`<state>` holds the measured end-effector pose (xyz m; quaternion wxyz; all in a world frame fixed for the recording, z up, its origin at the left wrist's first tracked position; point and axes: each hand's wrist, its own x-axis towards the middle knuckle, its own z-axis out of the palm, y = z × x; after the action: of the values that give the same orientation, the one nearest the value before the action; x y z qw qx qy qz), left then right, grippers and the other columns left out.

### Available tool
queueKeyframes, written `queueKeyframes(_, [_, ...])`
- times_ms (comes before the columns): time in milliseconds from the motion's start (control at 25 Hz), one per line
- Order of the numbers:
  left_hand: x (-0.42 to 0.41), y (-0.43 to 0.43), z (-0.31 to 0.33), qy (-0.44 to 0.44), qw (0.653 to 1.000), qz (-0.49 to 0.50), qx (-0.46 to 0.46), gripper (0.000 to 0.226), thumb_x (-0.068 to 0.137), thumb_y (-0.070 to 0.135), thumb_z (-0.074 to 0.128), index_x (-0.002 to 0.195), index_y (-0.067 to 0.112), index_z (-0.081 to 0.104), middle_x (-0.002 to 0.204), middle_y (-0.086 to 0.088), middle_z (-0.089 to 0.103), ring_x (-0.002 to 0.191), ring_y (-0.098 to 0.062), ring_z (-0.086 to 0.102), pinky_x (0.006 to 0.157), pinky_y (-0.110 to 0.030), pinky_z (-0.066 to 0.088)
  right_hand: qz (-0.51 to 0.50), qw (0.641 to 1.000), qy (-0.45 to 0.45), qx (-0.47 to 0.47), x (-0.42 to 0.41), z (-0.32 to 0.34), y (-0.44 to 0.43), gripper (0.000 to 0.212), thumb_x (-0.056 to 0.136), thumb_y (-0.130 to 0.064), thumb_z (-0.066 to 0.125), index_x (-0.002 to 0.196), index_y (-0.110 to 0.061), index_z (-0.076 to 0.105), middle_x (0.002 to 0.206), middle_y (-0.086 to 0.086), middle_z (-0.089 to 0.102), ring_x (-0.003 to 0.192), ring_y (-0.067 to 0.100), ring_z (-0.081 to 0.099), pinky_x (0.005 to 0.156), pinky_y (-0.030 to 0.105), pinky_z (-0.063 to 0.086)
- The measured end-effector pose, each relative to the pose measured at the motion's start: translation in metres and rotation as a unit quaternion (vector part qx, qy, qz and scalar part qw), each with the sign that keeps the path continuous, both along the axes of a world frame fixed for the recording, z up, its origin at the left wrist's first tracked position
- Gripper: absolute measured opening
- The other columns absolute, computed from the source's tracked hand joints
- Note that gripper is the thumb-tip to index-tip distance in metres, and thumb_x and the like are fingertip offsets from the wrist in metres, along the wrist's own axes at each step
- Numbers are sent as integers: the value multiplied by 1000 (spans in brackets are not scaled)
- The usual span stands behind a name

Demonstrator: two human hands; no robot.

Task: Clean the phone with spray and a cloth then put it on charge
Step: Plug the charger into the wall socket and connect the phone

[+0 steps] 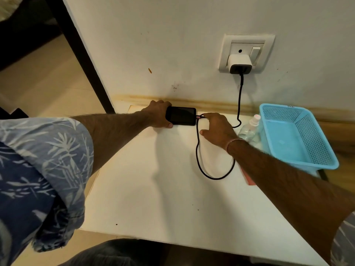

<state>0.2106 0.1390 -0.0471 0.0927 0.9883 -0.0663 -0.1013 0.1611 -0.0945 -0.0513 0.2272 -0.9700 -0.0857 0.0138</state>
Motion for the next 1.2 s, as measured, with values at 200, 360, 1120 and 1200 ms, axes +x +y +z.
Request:
queueKeyframes(200, [-33,-23,14,-92,995,-24,37,83,72,23,81,144,16,41,148,-10,41,135,-33,36,112,-48,35,35,999,-12,-9,-56,10,-11,46,85,-22,68,127,-12,53,131,9,52,120,25,51,99,31,40])
queueKeyframes(360, [-99,-65,25,-130,976,-137,-107,44,77,12,69,120,13,62,124,-8,60,117,-29,50,97,-41,43,56,996,9,-74,-104,25,-21,30,89,-21,61,117,-14,59,115,8,63,105,26,59,87,31,47])
queueKeyframes(1120, [-208,-113,52,98,538,312,-777,35,101,12,47,74,-3,64,54,-5,37,51,-21,35,105,-51,47,-125,982,-20,137,-132,70,-49,20,94,-12,49,107,-13,64,110,11,65,99,27,61,90,43,51])
queueKeyframes(1200, [-203,-100,56,103,423,356,-827,41,98,21,52,60,7,49,56,-7,34,51,-24,37,103,-55,48,-113,987,1,117,-130,64,-44,23,91,-9,51,106,-16,66,110,6,65,93,21,60,78,30,50])
